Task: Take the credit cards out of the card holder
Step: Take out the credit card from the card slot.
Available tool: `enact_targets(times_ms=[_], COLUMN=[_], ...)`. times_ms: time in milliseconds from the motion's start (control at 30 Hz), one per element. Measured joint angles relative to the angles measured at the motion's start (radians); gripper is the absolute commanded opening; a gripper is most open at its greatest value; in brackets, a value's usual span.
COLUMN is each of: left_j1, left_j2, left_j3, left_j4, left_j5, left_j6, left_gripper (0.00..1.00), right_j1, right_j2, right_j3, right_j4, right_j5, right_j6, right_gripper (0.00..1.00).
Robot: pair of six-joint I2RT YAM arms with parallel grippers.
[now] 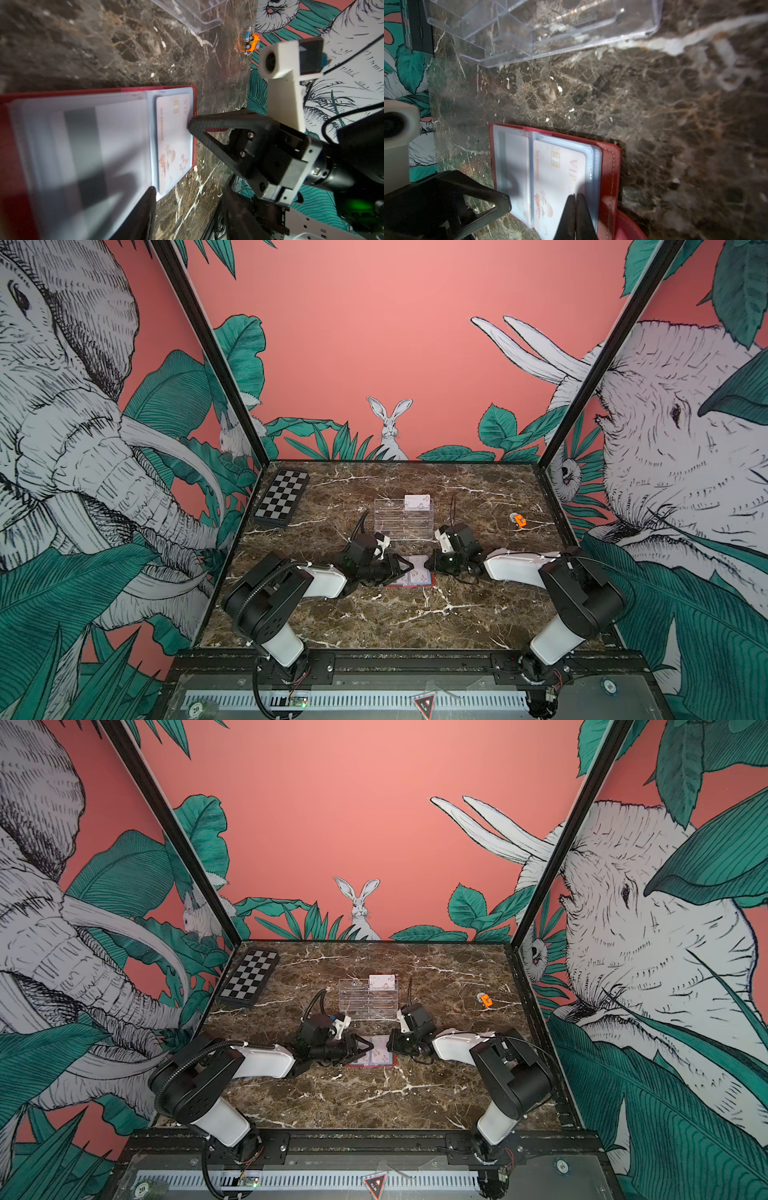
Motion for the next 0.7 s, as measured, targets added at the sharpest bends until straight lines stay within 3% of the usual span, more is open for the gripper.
enact_targets(times_ms=[700], left_j1=[0.0], left_j2=[0.087], left_j3=[-0.029], left_j4=[0.142], left_j5=[0.001], left_j6=[-0.027], left_gripper=[0.43], right_j1=[0.045], right_j2=[-0.003], right_j3=[-0.002], right_j4=[0.002], right_j5=[0.031], right_j6=[-0.005], right_gripper=[0.0])
